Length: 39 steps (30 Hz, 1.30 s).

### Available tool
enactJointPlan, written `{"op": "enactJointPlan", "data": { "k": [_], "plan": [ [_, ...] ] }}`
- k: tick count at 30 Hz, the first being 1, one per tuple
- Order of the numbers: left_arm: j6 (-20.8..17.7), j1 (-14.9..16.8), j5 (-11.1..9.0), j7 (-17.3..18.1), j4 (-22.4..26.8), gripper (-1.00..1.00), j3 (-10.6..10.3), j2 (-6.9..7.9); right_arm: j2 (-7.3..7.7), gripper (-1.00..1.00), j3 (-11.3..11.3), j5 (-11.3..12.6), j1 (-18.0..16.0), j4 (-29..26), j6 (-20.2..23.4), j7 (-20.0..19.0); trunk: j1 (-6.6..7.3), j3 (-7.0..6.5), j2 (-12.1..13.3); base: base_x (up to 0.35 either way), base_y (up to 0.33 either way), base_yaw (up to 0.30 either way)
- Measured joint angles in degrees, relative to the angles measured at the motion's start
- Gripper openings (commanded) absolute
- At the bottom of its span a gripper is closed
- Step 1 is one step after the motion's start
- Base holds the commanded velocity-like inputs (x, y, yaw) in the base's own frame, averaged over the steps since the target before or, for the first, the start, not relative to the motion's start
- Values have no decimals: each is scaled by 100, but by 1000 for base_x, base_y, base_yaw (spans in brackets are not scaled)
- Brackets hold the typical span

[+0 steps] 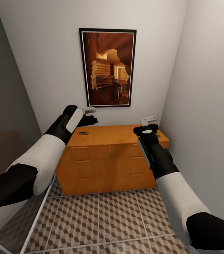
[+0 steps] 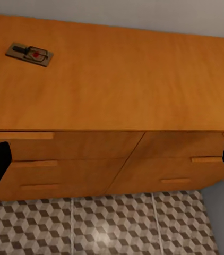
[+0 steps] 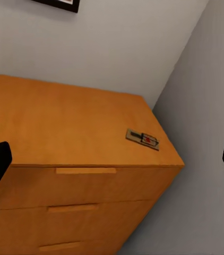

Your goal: Take the four mousetraps from the cabinet in the bathroom and place them on the bathroom floor. Make sure all four end up on the same floor surface, and ensure that at least two of them are either under or directly next to the same bathroom sink.

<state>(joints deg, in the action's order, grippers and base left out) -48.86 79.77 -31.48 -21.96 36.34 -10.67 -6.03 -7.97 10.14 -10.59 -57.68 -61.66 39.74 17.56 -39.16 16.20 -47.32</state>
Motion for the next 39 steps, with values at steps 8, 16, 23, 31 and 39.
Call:
{"op": "enactJointPlan", "data": {
  "k": [8, 16, 23, 31, 39],
  "plan": [
    [1, -94, -1, 0, 1, 100, -10, -6, -3, 100, 5, 117, -4, -8, 39, 108, 0, 0, 0, 68, 0, 0],
    [1, -181, 0, 0, 8, 100, -162, -1, 4, 100, 1, 459, -9, -17, 48, 149, 1, 0, 0, 194, 0, 0],
    [1, -195, -6, 0, 3, 100, -272, 1, 5, 100, -5, 574, -10, -17, 46, 255, 2, 0, 0, 305, 0, 0],
    [1, -227, -16, 0, 0, 100, -290, 2, 5, 100, -153, 761, -7, -4, 51, 316, 2, 0, 0, 329, 0, 0],
    [1, -271, -17, 0, 16, 100, -299, 2, 11, 100, -395, 1040, -2, 8, 60, 390, 2, 0, 0, 333, 0, 0]
  ]
}}
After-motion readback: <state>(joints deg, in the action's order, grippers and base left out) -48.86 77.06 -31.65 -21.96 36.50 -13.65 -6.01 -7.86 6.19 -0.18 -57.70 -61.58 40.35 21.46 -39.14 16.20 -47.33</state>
